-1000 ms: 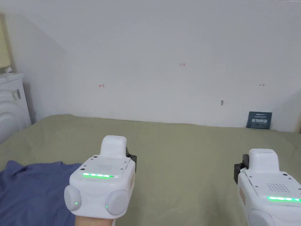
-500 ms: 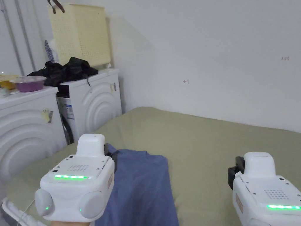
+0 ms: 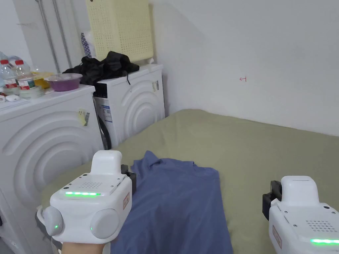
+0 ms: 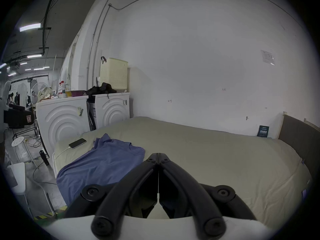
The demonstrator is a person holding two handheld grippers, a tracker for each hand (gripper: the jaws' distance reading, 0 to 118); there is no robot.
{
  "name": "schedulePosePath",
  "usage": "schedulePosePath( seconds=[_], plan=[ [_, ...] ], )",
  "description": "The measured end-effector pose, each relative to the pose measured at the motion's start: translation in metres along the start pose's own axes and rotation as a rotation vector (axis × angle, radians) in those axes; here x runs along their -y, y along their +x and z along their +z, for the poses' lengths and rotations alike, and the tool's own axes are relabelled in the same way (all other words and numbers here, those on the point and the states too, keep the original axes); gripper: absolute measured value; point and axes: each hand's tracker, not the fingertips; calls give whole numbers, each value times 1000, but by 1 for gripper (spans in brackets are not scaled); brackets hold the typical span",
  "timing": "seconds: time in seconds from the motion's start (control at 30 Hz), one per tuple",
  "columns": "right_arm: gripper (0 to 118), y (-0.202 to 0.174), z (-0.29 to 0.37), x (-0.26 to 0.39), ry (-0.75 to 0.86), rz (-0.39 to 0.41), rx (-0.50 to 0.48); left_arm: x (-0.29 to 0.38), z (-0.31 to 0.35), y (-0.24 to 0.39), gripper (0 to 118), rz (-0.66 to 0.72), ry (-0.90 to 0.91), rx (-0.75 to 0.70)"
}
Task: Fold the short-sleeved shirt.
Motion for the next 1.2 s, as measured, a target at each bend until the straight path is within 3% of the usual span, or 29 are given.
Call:
schedulePosePath(
  seconds=[0.5,0.67,0.7,0.73,0.77,1.03,1.07,1.1,1.13,1.17,1.2],
  plan=[
    [0,9,-89,72,-191,-12,12,73,-268,97,3,32,-494,228],
    [0,18,-101,98,-254,-6,19,91,-305,114,7,-32,-585,266],
    [0,21,-100,100,-264,-12,20,93,-309,114,43,-36,-626,301],
    [0,23,-99,102,-273,-18,23,95,-313,116,89,-28,-661,319],
    [0,26,-98,104,-278,-23,26,99,-314,116,118,-16,-668,351],
    [0,43,-71,107,-291,-38,42,116,-314,134,108,-154,-692,242],
    [0,47,-64,106,-289,-36,51,113,-315,136,98,-142,-694,240],
    [0,52,-56,104,-287,-35,54,108,-311,136,70,-138,-690,244],
    [0,58,-50,102,-288,-35,64,102,-304,138,29,-137,-670,238],
    [0,64,-43,100,-285,-41,76,93,-299,139,0,-165,-640,206],
    [0,71,-35,97,-284,-49,84,89,-295,138,0,-195,-604,145]
  ],
)
